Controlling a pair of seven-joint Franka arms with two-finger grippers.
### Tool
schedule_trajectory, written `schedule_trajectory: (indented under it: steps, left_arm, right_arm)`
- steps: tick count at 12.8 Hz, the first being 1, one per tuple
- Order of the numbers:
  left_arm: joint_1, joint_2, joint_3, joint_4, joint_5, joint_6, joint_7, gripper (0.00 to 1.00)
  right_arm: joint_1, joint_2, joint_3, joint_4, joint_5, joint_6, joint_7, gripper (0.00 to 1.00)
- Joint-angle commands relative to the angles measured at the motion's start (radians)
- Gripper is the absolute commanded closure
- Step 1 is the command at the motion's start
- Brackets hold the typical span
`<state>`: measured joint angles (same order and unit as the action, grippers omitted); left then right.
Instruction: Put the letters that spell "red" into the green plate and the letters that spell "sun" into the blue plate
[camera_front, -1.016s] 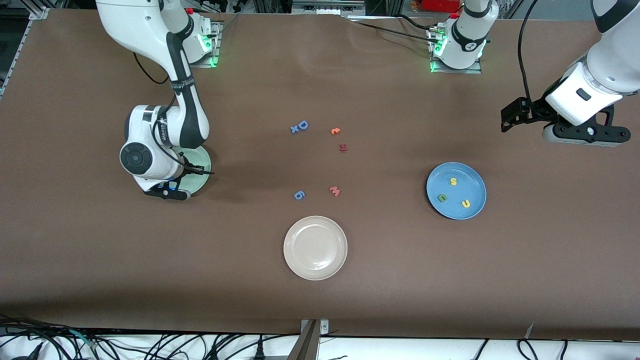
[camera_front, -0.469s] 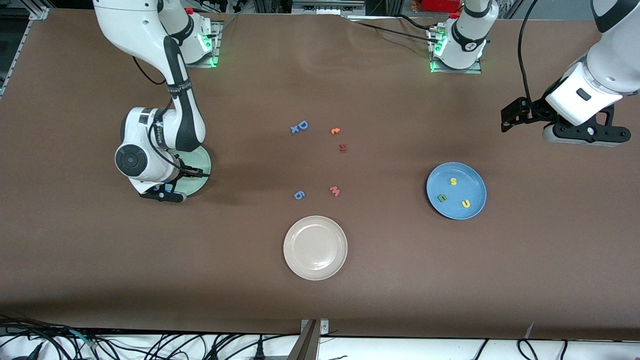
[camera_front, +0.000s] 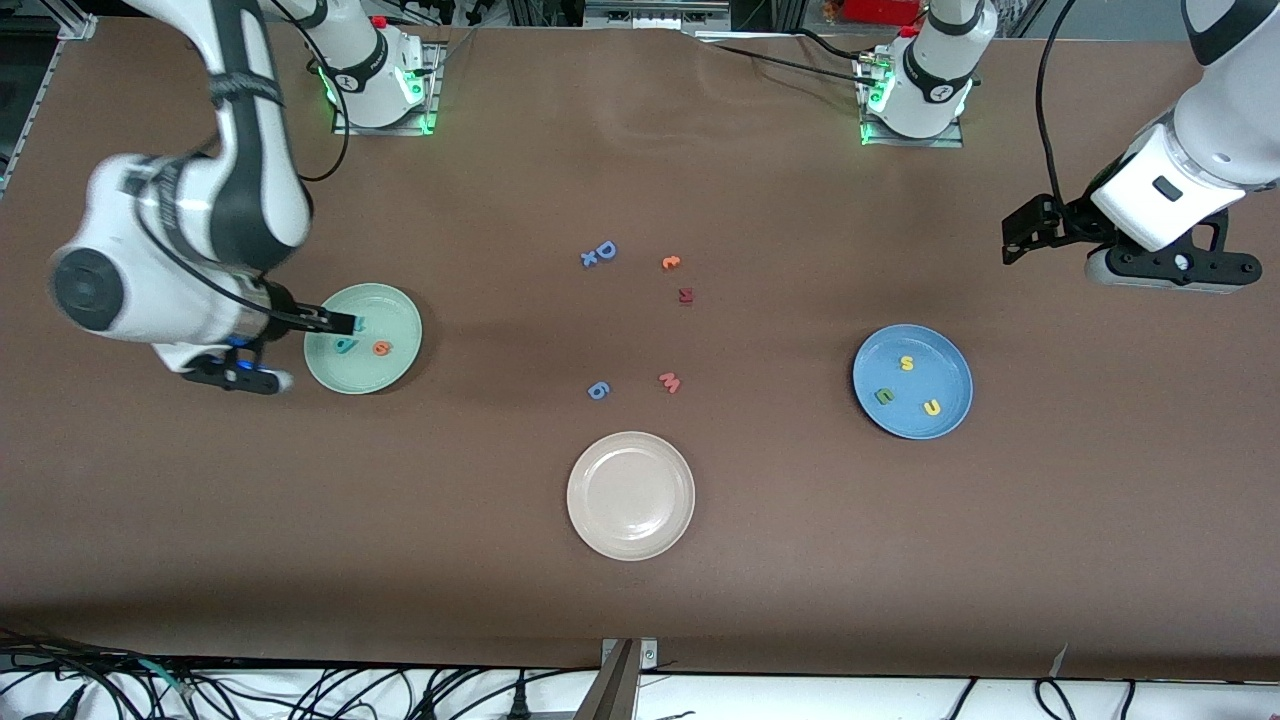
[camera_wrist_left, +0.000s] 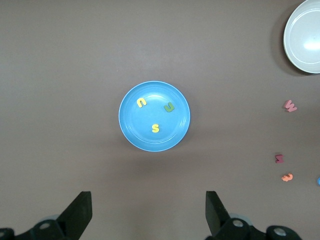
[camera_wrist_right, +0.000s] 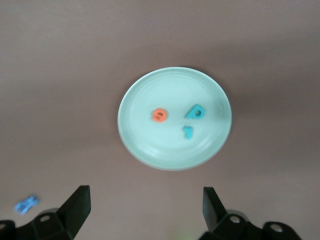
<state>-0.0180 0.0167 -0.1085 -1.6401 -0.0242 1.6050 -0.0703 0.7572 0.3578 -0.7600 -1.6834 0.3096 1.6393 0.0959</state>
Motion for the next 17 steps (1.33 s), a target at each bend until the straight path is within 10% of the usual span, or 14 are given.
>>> schedule_trajectory:
  steps: [1, 10, 17]
  left_arm:
    - [0.0, 0.006, 0.001, 0.026, 0.004, -0.023, 0.006, 0.0]
    - [-0.002, 0.006, 0.001, 0.026, 0.004, -0.023, 0.006, 0.0]
    - [-0.002, 0.006, 0.001, 0.028, 0.004, -0.023, 0.006, 0.0]
  right_arm:
    - [0.001, 0.015, -0.054, 0.167, 0.011, -0.161, -0.011, 0.01]
    - [-0.056, 0.017, -0.064, 0.301, -0.003, -0.271, -0.013, 0.01]
    - [-0.583, -0.091, 0.578, 0.291, -0.22, -0.193, -0.005, 0.01]
